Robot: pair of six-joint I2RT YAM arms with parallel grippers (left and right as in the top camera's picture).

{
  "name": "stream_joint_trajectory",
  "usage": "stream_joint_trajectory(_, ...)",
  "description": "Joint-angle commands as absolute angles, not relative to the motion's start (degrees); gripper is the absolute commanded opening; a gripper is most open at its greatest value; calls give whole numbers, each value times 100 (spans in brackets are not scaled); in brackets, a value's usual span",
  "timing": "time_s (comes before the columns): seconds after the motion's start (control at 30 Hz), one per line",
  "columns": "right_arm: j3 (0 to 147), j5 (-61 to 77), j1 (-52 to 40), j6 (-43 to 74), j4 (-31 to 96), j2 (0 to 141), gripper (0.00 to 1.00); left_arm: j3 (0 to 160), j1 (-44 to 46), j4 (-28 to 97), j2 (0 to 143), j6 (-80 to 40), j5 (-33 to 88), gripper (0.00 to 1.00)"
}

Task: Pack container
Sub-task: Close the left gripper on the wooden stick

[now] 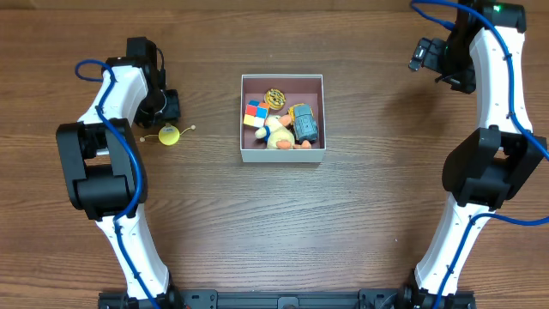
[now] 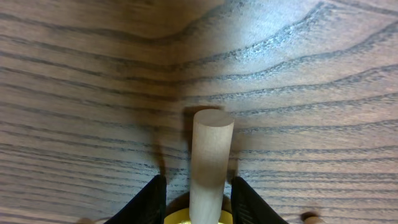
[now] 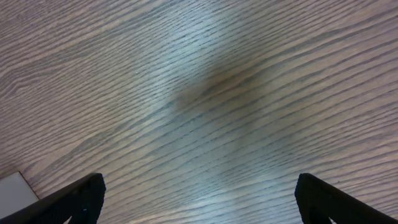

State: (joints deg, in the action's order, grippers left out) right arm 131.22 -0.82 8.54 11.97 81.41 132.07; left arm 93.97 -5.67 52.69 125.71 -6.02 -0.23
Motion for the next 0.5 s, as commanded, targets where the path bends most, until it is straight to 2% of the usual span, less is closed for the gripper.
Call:
stream_joint_trajectory(0.0,13124,-73,858,1197,8106,13026,100,9336,-565,5256,12628,-681,-62,34)
stream_joint_trajectory(0.2,13124,-71,858,1197,8106,13026,100,9310,-567,5210,12628,-681,-62,34)
stream_joint_trajectory(0.47,13124,-73,858,1194,8106,13026,100,9310,-567,5196,12628,-681,-62,21)
